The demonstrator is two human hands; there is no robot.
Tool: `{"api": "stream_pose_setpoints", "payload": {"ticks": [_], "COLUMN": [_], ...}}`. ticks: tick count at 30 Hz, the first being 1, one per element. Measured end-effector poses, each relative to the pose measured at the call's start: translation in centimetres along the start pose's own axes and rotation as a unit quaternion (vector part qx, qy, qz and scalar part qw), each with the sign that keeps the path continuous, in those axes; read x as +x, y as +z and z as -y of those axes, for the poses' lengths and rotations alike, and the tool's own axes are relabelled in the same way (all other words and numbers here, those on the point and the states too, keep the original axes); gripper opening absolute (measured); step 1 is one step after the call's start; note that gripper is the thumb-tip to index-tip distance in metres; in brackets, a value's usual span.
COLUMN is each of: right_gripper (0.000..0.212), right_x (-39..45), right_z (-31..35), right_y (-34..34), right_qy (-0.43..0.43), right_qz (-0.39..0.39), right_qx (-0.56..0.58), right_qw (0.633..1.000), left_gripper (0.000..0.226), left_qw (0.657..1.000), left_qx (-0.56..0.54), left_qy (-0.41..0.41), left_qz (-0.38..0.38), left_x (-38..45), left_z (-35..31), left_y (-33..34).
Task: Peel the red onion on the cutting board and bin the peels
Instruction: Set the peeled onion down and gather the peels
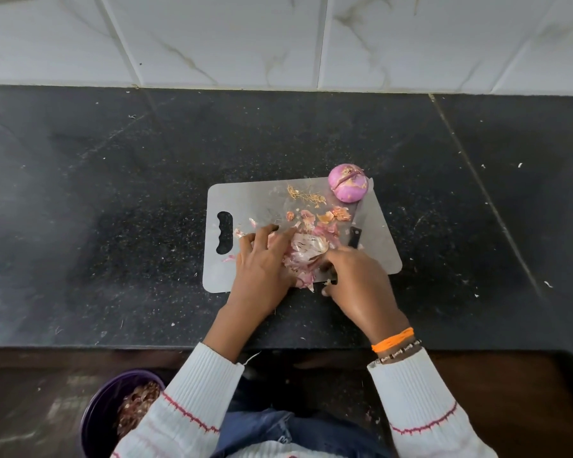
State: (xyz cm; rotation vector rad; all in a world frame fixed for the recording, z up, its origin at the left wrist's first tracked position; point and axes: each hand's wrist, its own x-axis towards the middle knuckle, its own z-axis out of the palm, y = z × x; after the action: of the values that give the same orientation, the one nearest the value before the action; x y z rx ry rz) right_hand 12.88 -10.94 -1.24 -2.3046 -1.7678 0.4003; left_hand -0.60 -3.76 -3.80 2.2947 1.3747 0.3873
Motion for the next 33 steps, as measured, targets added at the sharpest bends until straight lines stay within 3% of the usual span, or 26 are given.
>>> {"api": "stream_pose_setpoints", "payload": {"ticks": [3,8,14,16,20,24,27,33], "right_gripper": [0.022,0.015,0.011,0.022,0.067,0.06,0.055,0.073], "right_x": [0.9,1.8,3.8,5.2,7.8,8.2,7.6,7.0], "right_z": [0.1,-0.2,-0.1,-0.5,-1.5,-1.5,-1.0,-0.1], "right_y": [0.4,0.4,-1.1,-1.6,-1.9,-1.3,-1.1,-1.2], "right_qy": [0.012,0.001,-0.004,-0.003,-0.001,-0.032,-0.064,-0.04], "right_qz": [0.022,0.016,-0.111,-0.12,-0.012,0.119,0.122,0.097], "right_qx": [-0.014,0.008,0.12,0.127,0.068,0.037,0.057,0.015], "right_qw": [1.0,1.0,0.987,0.985,0.998,0.992,0.989,0.994], "left_gripper": [0.084,0.095,0.107,0.109,0.087,0.057,0.048,0.071], "left_qw": [1.0,1.0,0.999,0.999,0.999,0.999,0.995,0.998], "left_qx": [0.014,0.015,0.013,0.017,0.033,0.01,0.01,0.037], "left_qy": [-0.018,-0.012,-0.03,-0.037,-0.022,-0.02,-0.029,-0.043], "left_qz": [0.006,0.016,0.004,0.006,-0.009,-0.049,-0.09,-0.012], "left_x": [-0.1,-0.3,-0.4,-0.2,0.2,0.9,1.5,2.3], "left_z": [0.5,0.4,-0.2,-0.4,-0.6,0.1,0.7,1.1], "left_y": [-0.2,-0.1,0.1,0.1,0.7,1.2,0.9,-0.5]}}
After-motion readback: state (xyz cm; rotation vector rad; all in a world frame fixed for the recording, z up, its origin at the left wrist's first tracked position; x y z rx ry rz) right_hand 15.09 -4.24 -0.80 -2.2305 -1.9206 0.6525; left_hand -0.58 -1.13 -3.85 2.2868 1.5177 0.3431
